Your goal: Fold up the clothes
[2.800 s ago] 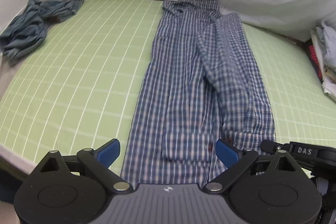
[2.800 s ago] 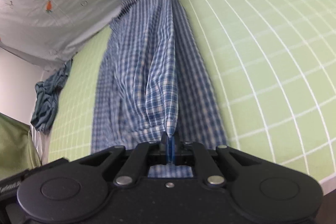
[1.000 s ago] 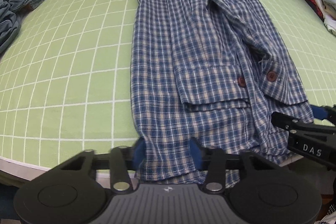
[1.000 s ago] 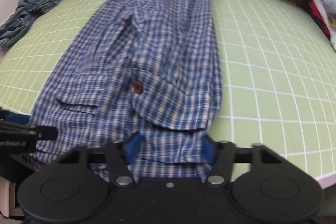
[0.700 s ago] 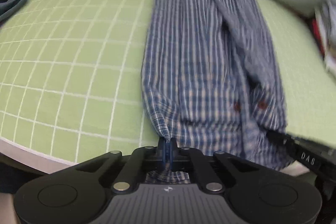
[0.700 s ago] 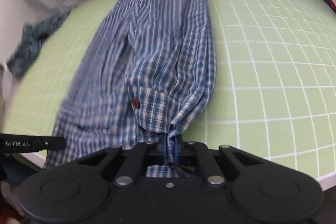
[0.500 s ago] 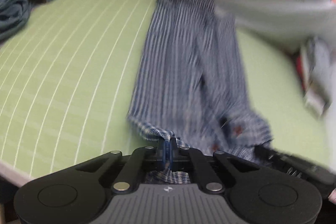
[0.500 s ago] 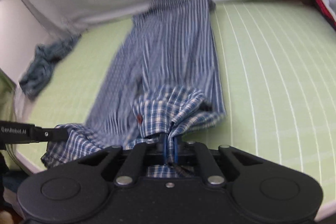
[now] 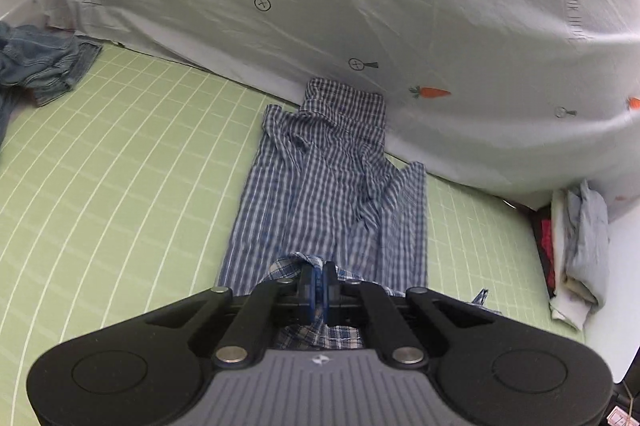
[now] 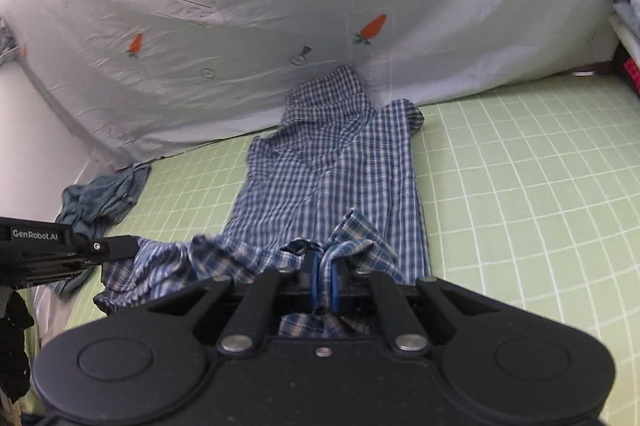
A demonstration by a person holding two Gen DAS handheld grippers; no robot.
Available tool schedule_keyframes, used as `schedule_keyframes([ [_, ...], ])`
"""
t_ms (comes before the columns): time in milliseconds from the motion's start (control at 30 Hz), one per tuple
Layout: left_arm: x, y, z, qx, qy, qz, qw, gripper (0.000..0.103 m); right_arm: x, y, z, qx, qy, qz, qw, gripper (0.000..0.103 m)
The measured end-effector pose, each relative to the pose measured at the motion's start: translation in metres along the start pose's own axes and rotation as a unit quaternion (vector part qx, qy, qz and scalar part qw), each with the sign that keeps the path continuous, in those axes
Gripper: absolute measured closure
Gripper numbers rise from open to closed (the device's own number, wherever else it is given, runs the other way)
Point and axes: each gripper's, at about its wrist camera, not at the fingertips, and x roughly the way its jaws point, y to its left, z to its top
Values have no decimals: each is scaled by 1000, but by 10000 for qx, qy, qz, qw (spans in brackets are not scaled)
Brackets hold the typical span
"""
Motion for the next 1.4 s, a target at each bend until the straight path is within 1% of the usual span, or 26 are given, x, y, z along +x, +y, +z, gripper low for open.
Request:
schedule_keyframes([
  [67,24,7,9,-110,140,89,9998,99,19,-7,4,132,116,-84,9998,96],
  [133,49,18,15,-287,370,136,9988,99,40,-17,6,294,288,-175,9990,96],
  [267,91,34,17,-432,830,213,9954,99,80,-33,8,649,689,-347,9949,96],
  [367,105,36,24,-407,883,268,9949,99,97,-39,11,762,842,-404,9927,96],
  [467,114,37,33,-383,868,334,9949,94,103,-38,24,777,878,-408,9923,95],
  [500,113,37,40,-373,784,371,9955,82,102,-38,30,783,810,-388,9929,94],
  [533,109,37,46,-376,652,404,9963,63,100,-38,35,825,689,-359,9936,94],
  [567,104,37,52,-383,506,435,9970,53,97,-39,40,876,554,-337,9940,88],
  [600,96,37,57,-392,330,452,9977,36,92,-39,44,919,360,-361,9945,77],
  [633,88,37,62,-402,143,463,9980,29,84,-39,47,898,102,-460,9948,67],
  [667,80,36,65,-405,-20,477,9980,23,76,-38,50,839,-140,-565,9948,48],
  [700,72,35,67,-397,-138,504,9978,16,68,-36,50,693,-305,-679,9948,42],
  [733,65,34,66,-376,-208,553,9975,11,62,-34,49,541,-379,-782,9947,40],
  [767,58,33,63,-334,-248,621,9972,10,57,-34,47,420,-430,-868,9944,35],
  [800,54,33,58,-289,-231,687,9970,10,52,-34,42,369,-427,-921,9942,25],
  [867,47,32,46,-212,-122,810,9964,9,45,-37,29,397,-348,-1010,9935,17],
  [933,45,33,28,-175,100,925,9955,9,41,-42,12,543,-200,-1095,9923,16],
  [1033,44,36,1,-106,387,1050,9937,7,42,-43,-15,570,157,-1327,9894,6],
  [1133,45,36,-20,27,672,1076,9919,6,44,-35,-34,332,440,-1395,9887,4],
  [1233,49,35,-37,191,908,1086,9897,6,46,-29,-45,88,588,-1434,9879,3],
  [1400,63,34,-46,375,1174,1195,9852,6,56,-19,-45,-287,666,-1386,9877,2],
])
